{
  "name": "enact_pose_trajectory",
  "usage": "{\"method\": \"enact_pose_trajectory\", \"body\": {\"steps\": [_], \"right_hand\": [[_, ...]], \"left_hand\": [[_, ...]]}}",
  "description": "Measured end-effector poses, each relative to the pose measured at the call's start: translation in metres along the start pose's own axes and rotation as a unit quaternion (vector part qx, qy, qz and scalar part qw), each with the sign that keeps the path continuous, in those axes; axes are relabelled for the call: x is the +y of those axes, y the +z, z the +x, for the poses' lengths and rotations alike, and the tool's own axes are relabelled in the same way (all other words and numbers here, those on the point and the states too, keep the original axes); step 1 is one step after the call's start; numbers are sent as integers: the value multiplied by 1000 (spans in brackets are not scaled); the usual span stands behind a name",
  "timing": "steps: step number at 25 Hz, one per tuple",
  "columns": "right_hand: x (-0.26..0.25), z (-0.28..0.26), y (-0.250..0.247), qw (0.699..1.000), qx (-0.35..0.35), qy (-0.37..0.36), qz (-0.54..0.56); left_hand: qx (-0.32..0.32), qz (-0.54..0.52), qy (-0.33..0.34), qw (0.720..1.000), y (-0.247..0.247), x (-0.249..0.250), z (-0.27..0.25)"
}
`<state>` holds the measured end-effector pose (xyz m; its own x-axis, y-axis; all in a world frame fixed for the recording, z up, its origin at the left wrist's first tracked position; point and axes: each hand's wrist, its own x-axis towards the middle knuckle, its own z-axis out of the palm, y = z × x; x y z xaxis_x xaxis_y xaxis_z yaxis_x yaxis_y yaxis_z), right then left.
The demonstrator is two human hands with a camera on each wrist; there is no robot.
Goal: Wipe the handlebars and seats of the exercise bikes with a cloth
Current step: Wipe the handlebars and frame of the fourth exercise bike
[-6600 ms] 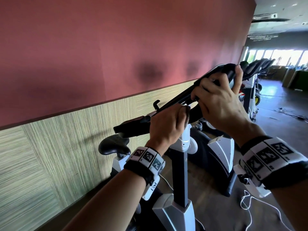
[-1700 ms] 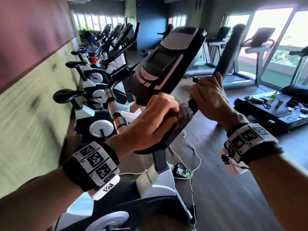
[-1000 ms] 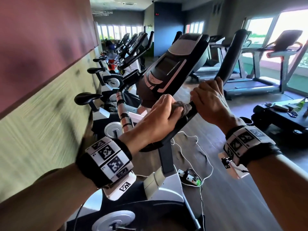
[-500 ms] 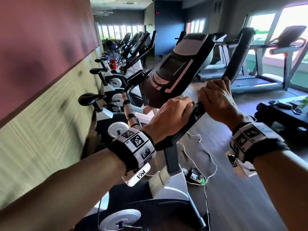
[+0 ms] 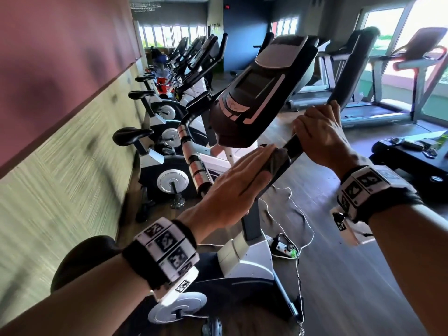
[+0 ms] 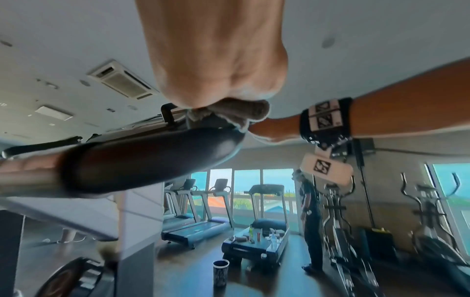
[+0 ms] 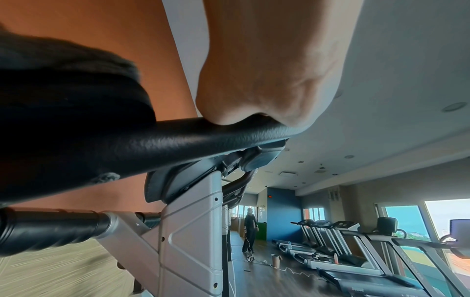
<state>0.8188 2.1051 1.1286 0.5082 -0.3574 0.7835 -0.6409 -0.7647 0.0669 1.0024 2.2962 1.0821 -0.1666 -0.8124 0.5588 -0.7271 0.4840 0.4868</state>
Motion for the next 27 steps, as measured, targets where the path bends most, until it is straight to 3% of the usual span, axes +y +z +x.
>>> {"method": "enact_pose_trajectory", "body": {"steps": [2, 5, 8, 13, 17, 20, 23, 27], "right_hand": [[-2, 1, 1, 1000, -6, 18, 3], [-3, 4, 3, 999, -21, 39, 9], [-1, 2, 0, 999, -30, 25, 16], [-3, 1, 0, 998, -44, 26, 22], [-2, 3, -1, 997, -49, 45, 36], [-2, 2, 0, 998, -40, 36, 32], [-2, 2, 4, 998, -27, 39, 31], [2, 4, 7, 999, -28, 33, 25]], "left_hand": [[-16, 14, -15, 1000, -4, -1, -3], [-44, 41, -89, 994, -3, 1, 37], [1, 25, -120, 992, 2, -1, 42], [22, 10, -88, 996, -4, -10, 15], [20, -15, -185, 982, -10, -4, 50], [63, -24, -205, 976, -11, -13, 27], [52, -17, -199, 978, -13, -11, 5], [12, 57, -134, 989, -2, 4, 61]]}}
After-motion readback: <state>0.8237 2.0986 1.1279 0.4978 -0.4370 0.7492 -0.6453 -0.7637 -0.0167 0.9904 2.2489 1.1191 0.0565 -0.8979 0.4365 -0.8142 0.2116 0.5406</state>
